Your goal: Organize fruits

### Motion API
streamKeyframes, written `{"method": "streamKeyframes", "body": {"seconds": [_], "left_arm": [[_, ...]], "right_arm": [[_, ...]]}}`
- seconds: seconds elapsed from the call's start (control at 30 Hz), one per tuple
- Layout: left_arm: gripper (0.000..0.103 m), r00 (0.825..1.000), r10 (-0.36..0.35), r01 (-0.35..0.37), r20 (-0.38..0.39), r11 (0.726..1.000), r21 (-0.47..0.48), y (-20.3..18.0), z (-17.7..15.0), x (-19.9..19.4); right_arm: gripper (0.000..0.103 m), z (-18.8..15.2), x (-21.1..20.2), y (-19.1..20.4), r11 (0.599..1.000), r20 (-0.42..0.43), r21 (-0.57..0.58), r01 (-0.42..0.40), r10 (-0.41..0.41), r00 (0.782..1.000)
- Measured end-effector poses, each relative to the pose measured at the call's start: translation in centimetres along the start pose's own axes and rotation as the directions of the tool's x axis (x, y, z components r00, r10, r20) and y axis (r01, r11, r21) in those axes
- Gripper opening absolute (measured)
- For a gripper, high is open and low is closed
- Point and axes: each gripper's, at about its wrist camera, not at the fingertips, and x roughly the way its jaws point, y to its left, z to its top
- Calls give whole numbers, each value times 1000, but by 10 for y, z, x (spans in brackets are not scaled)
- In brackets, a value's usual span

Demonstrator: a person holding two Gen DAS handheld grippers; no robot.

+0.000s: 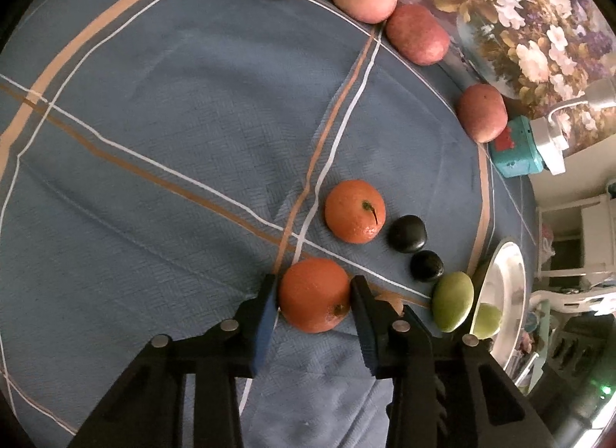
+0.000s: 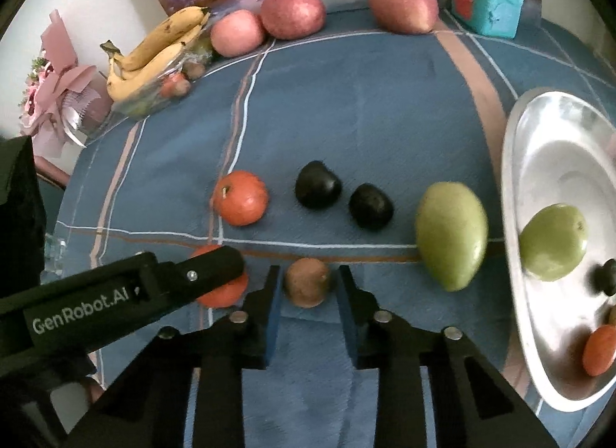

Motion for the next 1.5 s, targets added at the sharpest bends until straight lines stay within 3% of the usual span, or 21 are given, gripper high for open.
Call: {"method": "streamKeyframes", "body": {"seconds": [0.57, 0.97, 1.33, 1.5], "left_arm": [[40, 994, -26, 31, 108, 998, -50, 5, 8, -37], [40, 991, -25, 32, 131, 998, -55, 2, 7, -45], [40, 989, -2, 3, 150, 1000, -7, -11, -1, -49], [40, 988, -41, 37, 151, 999, 31, -30, -12, -51]], "right_arm": [[27, 0, -27, -4, 1000, 50, 25, -7, 6, 999], [27, 4, -45, -9, 998, 99, 22, 54, -56, 993], [27, 6, -63, -11, 997, 157, 9, 80, -80, 984], [27, 4, -79, -22, 996, 194, 34, 80, -85, 977]]}}
